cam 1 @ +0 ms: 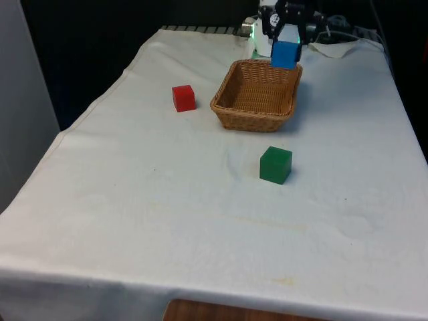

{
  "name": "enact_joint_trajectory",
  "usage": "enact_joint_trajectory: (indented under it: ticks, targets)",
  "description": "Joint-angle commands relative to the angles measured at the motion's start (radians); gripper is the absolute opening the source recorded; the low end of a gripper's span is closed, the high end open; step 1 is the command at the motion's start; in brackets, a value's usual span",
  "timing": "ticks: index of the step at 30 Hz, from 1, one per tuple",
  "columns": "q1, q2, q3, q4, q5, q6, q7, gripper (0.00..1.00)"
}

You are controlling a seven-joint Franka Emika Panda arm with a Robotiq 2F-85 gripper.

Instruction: Pick up the blue cube and place it into the basket.

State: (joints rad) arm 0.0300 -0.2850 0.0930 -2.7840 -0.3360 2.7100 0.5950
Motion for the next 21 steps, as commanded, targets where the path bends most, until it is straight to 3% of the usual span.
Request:
enact_joint_trajectory:
  ticks: [1,3,11,12,14,18,20,21]
  targets:
    - [0.003,-0.003,-0.009,-0.006,0.009,0.001,-0.013,0.00]
    - [0.000,-0.008,-0.009,-0.006,0.000,-0.002,-0.006,0.00]
    - [-0.007,-0.020,-0.054,-0.012,-0.005,-0.033,-0.043,0.00]
    - [-0.002,-0.018,-0.051,-0.010,-0.001,-0.030,-0.038,0.00]
    - [-0.010,-0.018,-0.066,-0.012,-0.007,-0.038,-0.051,0.00]
    - [-0.013,-0.008,-0.094,-0.013,-0.010,-0.042,-0.068,0.00]
    - [-0.012,0.000,-0.107,-0.014,-0.009,-0.036,-0.075,0.00]
    - [-0.005,-0.005,-0.105,-0.012,-0.002,-0.046,-0.074,0.00]
